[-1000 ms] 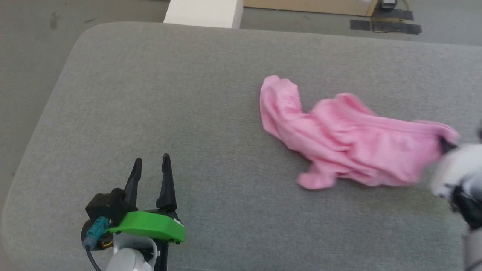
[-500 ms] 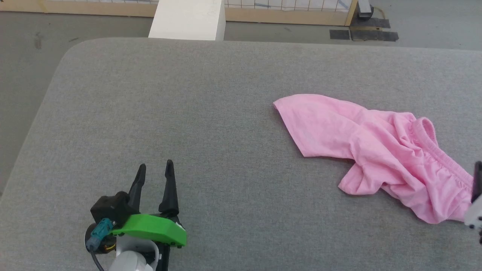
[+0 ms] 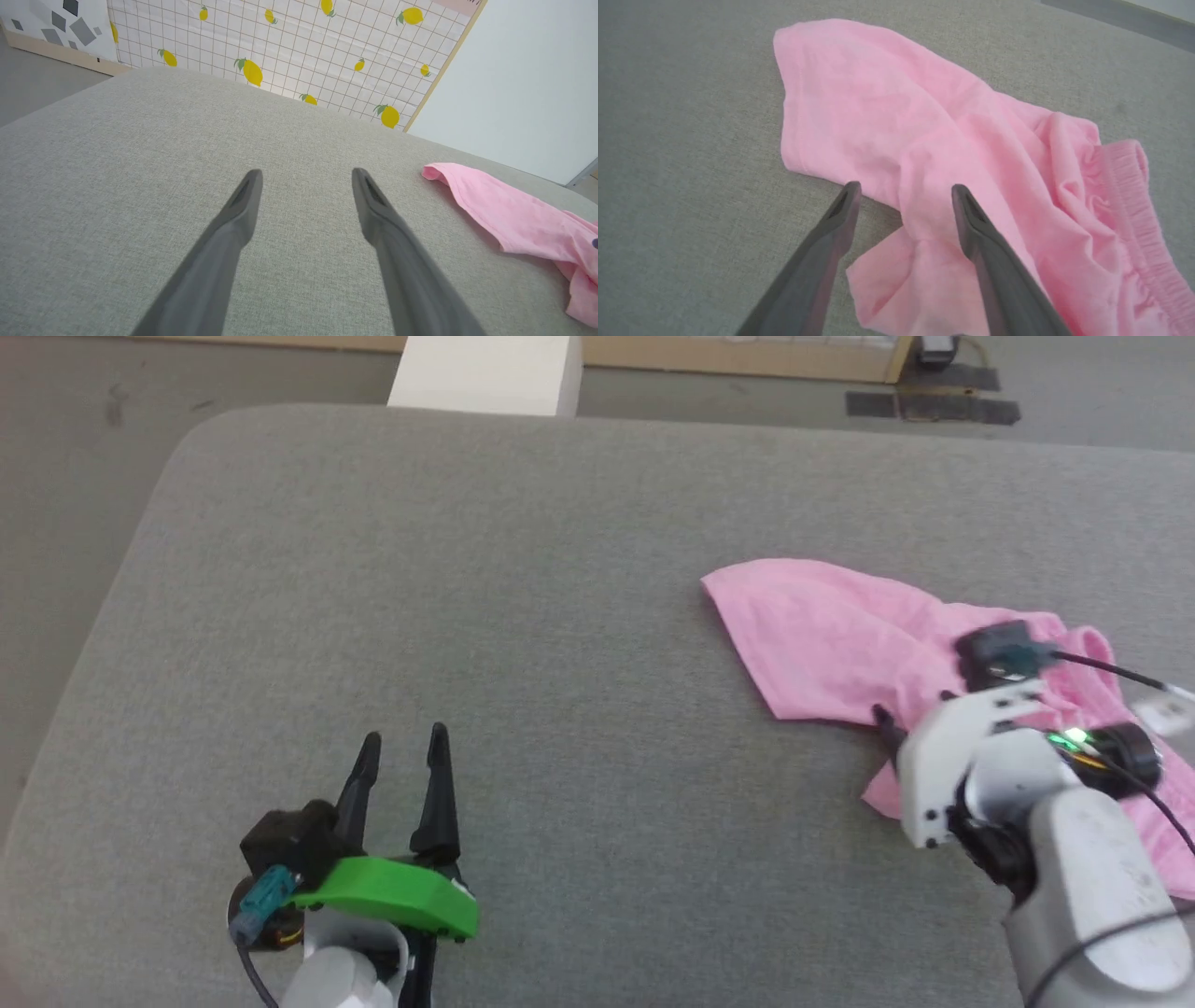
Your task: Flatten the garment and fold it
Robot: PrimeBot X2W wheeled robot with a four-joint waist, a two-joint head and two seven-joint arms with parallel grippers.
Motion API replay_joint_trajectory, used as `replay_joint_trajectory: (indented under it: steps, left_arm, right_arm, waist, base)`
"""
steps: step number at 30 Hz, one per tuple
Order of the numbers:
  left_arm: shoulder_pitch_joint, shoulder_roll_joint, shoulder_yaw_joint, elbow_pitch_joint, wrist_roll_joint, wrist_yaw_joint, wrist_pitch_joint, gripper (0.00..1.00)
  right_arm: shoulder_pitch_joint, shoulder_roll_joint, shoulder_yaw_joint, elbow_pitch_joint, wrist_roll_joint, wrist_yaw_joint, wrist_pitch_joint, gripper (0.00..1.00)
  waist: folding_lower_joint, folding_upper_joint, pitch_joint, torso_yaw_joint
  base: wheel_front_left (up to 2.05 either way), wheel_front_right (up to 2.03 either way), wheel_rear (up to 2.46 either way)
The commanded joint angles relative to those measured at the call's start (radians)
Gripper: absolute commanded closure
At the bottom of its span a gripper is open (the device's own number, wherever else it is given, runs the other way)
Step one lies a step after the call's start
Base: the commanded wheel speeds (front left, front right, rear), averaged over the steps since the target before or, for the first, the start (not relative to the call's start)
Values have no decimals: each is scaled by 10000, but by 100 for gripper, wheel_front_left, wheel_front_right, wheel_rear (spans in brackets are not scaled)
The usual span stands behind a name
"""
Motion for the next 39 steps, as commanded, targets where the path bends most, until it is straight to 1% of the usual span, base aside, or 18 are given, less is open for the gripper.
replay_joint_trajectory:
  steps: [1,8,13,14,15,16,17,21,26,28,31,32,35,39]
  left_arm:
    - [-226,-50,-29,25,-52,-43,-44,0]
    - [-403,-111,-33,76,-117,-55,-44,0]
    - [-526,-169,-34,98,-148,-73,-45,0]
    - [-537,-181,-28,103,-154,-72,-45,0]
    - [-542,-189,-25,108,-157,-75,-45,0]
    - [-544,-198,-17,115,-157,-79,-45,0]
    - [-542,-204,-11,123,-154,-82,-45,0]
    - [-477,-221,43,158,-128,-75,-45,0]
    - [-437,-237,45,192,-114,-94,-45,0]
    - [-436,-243,43,212,-117,-102,-45,0]
    - [-413,-249,49,257,-121,-102,-45,0]
    - [-403,-250,51,279,-124,-101,-45,0]
    - [-353,-251,82,338,-143,-116,-45,0]
    - [-226,-170,170,382,-142,-110,-45,0]
  right_arm:
    - [-354,-117,316,284,-98,-13,100,0]
    - [-1400,-571,2112,1563,31,-13,465,0]
    - [-1626,-851,2501,2171,244,-13,723,0]
    - [-1635,-868,2499,2294,344,-13,840,2]
    - [-1650,-874,2485,2341,430,-13,870,60]
    - [-1671,-876,2462,2344,511,-13,823,91]
    - [-1677,-855,2503,2325,615,-13,772,100]
    - [-1559,-449,2961,1977,1615,-13,618,100]
    - [-1239,0,4217,1225,3026,-13,817,100]
    - [-1086,84,4764,1020,3403,-13,962,100]
    - [-867,203,5275,788,3992,-13,1007,100]
    - [-817,224,5404,680,4178,-13,939,0]
    - [-769,238,5268,377,4510,-13,491,0]
    - [-591,194,4374,-178,4745,-13,-238,0]
  waist:
    - [0,0,325,328]
    - [0,0,866,865]
    - [0,0,1010,1101]
    - [0,0,1009,1125]
    - [0,0,1005,1143]
    - [0,0,990,1155]
    - [0,0,971,1161]
    - [0,0,801,1104]
    - [0,0,640,1008]
    - [0,0,571,973]
    - [0,0,481,935]
    - [0,0,442,925]
    - [0,0,290,881]
    - [0,0,-21,733]
  base:
    - [0,0,0]
    - [0,0,0]
    - [0,0,0]
    - [0,0,0]
    - [0,0,0]
    - [0,0,0]
    - [0,0,0]
    - [0,0,0]
    - [0,0,0]
    - [0,0,0]
    - [0,0,0]
    - [0,0,0]
    - [0,0,0]
    - [0,0,0]
